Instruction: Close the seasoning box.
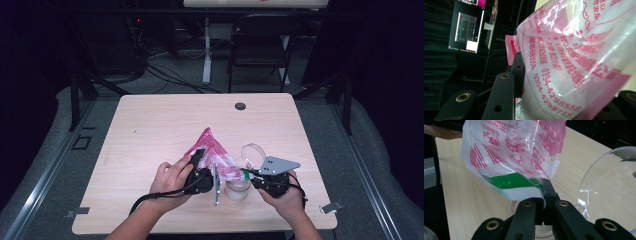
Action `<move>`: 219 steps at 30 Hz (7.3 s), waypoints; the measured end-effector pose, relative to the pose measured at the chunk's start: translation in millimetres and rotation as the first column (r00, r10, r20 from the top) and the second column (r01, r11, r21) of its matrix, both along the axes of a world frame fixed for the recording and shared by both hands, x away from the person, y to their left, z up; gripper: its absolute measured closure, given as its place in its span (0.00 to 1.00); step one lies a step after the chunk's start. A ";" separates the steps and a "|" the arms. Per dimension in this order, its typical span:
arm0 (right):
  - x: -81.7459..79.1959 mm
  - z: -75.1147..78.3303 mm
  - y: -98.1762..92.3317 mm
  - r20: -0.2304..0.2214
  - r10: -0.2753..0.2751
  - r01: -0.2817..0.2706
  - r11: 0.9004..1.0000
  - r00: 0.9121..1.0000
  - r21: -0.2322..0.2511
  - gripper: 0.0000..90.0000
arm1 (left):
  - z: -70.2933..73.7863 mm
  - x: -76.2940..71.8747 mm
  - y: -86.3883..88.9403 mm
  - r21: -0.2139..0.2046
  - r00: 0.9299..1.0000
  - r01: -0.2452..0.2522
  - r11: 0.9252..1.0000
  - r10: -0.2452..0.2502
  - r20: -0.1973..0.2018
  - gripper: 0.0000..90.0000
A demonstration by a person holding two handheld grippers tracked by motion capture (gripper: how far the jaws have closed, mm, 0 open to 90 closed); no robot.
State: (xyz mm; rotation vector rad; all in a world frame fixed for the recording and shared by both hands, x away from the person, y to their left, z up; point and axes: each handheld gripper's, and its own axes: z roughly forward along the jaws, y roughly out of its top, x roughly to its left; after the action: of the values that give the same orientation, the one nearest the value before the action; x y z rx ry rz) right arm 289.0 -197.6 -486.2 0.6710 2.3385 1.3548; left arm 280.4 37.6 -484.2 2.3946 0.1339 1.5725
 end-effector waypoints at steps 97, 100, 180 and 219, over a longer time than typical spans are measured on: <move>4.5 11.4 15.8 0.038 0.028 -0.033 0.991 0.999 0.130 0.55 | -59.8 20.1 39.4 -0.558 0.794 -0.342 0.756 -0.086 -0.602 0.81; 4.6 11.3 15.6 0.037 0.034 -0.039 0.990 0.999 0.133 0.55 | -62.6 21.2 41.7 -0.571 0.777 -0.356 0.740 -0.104 -0.620 0.81; 3.4 17.0 0.9 0.024 -0.049 0.045 0.988 0.999 0.146 0.56 | -76.1 45.0 246.0 -0.637 0.724 -0.689 0.345 0.372 -0.582 0.83; 1.4 18.3 -3.1 0.029 -0.073 0.068 0.987 0.997 0.146 0.53 | -75.1 36.7 235.8 -0.666 0.768 -0.635 0.392 0.230 -0.598 0.23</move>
State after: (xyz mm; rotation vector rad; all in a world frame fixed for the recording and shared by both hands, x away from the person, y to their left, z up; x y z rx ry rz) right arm 290.4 -200.7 -467.9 0.7590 2.1837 1.5027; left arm 317.1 273.4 -559.3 1.8198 1.4207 0.7208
